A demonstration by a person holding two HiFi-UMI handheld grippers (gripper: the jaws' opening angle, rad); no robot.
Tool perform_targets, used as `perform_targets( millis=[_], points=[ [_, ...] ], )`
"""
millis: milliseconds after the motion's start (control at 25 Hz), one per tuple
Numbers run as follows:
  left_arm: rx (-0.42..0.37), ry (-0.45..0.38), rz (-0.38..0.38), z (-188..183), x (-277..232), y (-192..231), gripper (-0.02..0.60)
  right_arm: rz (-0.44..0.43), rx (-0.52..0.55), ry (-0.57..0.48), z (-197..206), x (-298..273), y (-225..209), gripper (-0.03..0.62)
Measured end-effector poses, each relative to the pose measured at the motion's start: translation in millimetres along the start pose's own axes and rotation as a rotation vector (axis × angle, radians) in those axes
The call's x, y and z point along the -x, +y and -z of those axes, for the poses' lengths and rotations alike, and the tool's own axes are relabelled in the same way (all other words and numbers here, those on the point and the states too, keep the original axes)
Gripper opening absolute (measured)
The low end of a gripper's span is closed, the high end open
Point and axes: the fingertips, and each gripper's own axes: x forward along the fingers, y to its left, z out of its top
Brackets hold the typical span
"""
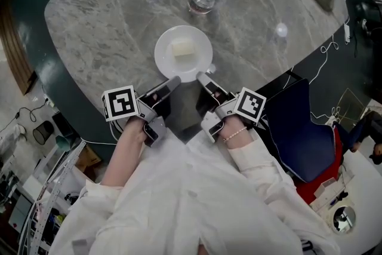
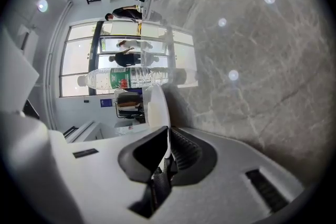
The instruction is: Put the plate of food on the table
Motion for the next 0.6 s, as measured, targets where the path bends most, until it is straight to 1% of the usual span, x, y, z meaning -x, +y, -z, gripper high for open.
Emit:
perform_targets(
  millis=[120, 240, 360, 480, 600],
  points=[
    [0.015, -0.012, -0.006, -0.4, 1.2, 3.2, 0.097, 0.01, 0.026, -0.01, -2.8, -0.5, 0.2, 0.012],
    [0.026, -0.023, -0.013, -1.2, 2.2, 7.0, 0.097, 0.036, 0.113, -0.007, -6.6, -0.1, -0.1, 0.012],
    [0.028, -0.035, -0.011, -2.6, 2.1, 7.9, 0.097, 0.085, 0.18, 0.015, -6.6, 1.0, -1.6, 0.012],
    [0.029, -0.044, -0.011, -3.1, 2.7, 7.9, 0.097, 0.131, 0.185, 0.015, -5.3, 3.6, -3.8, 0.012],
    [0.023, -0.049, -0.012, -4.0, 3.4, 8.4, 0.097, 0.14, 0.178, 0.002, -6.8, 6.8, -5.7, 0.013]
  ],
)
